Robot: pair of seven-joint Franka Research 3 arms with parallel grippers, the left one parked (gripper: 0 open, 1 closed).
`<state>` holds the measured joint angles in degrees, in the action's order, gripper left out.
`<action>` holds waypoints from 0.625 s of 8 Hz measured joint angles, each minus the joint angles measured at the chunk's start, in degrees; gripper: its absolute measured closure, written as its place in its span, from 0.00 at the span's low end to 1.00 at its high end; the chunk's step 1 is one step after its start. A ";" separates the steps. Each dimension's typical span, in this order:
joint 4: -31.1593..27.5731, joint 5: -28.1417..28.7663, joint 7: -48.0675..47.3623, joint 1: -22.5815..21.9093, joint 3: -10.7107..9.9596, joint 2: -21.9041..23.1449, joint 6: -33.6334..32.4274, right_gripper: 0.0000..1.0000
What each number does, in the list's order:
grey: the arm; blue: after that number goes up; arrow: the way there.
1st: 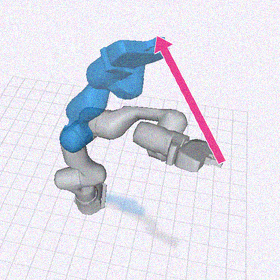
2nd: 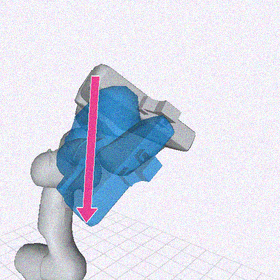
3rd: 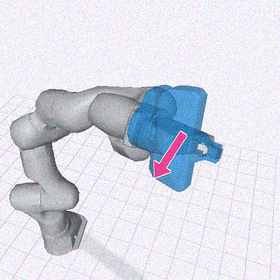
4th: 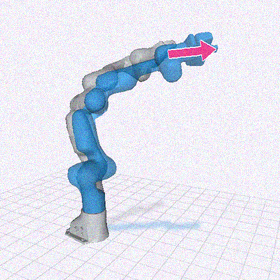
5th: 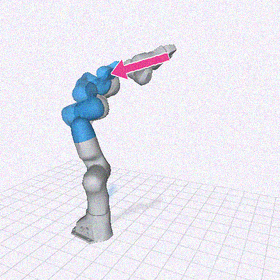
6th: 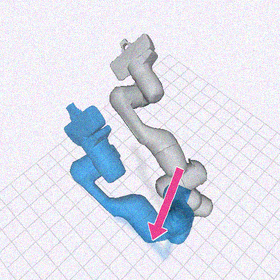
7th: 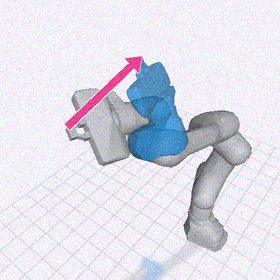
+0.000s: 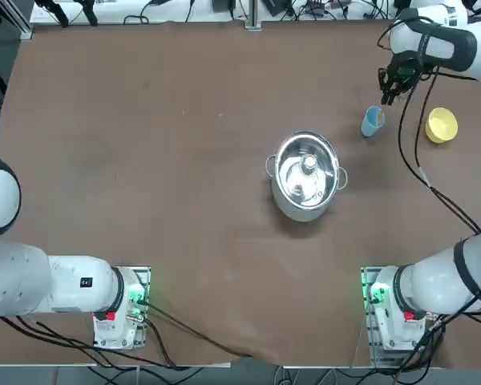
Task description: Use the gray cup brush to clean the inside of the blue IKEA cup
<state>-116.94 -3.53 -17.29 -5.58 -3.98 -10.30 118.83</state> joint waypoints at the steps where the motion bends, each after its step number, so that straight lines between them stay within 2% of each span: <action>1: -0.12 -0.01 0.00 0.09 -0.03 -0.30 1.49 0.96; 5: -0.13 0.01 -0.23 -0.17 0.29 -1.41 4.63 0.96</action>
<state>-117.07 -3.52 -17.51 -5.75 -3.70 -11.70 123.46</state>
